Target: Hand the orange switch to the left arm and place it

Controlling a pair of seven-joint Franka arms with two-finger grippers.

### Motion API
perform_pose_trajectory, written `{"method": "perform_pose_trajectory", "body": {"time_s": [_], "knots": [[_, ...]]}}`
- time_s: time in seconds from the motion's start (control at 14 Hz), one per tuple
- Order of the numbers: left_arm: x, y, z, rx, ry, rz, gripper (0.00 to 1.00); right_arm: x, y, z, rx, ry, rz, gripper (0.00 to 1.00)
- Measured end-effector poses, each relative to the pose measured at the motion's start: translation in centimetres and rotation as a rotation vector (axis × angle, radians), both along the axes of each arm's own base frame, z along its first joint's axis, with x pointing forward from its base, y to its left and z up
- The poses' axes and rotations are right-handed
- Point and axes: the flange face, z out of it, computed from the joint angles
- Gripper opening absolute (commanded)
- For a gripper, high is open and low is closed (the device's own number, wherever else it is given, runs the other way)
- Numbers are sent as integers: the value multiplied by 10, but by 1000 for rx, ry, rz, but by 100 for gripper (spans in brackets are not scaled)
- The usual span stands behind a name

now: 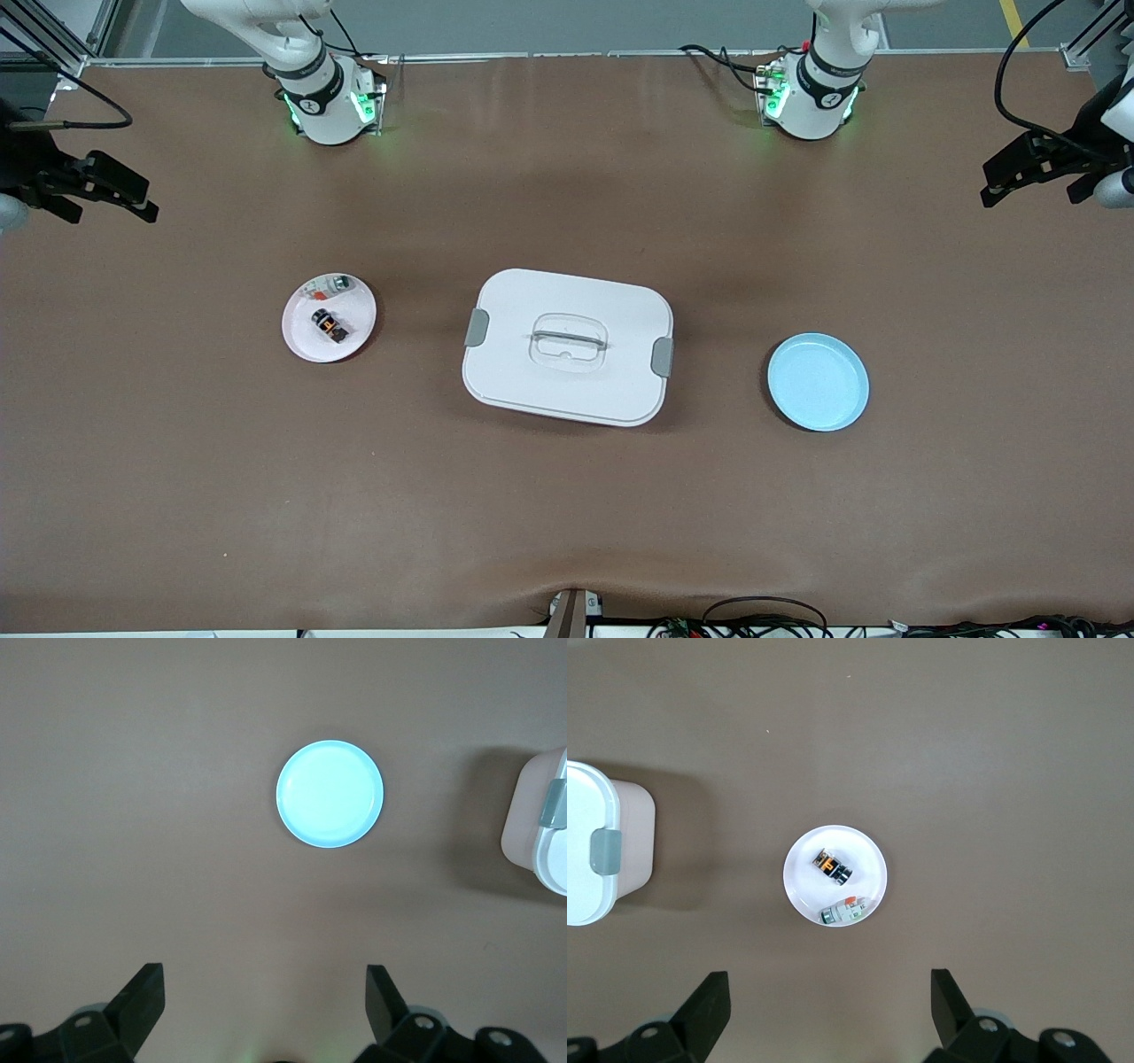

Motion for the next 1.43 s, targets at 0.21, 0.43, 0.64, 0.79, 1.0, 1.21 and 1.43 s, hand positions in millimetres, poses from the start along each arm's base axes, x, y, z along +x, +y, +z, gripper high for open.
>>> {"method": "perform_pose_trajectory", "body": {"time_s": [0.21, 0.43, 0.64, 0.79, 1.0, 1.21, 1.43], "knots": [[0, 0, 0, 0, -1, 1, 100, 0, 1, 0, 0, 0, 2, 100], [0, 2, 0, 0, 0, 3, 100, 0, 1, 0, 0, 0, 2, 100], [1, 2, -1, 0, 2, 4, 100, 0, 1, 0, 0, 0, 2, 100], [3, 3, -2, -1, -1, 5, 100, 0, 0, 0, 0, 0, 1, 100], [7, 3, -8, -1, 5, 5, 100, 0, -7, 0, 1, 1, -14, 100], [11, 5, -11, -2, 10, 9, 100, 0, -11, 0, 1, 1, -21, 100], [14, 12, -15, -3, 17, 21, 100, 0, -11, 0, 1, 0, -21, 100]]}}
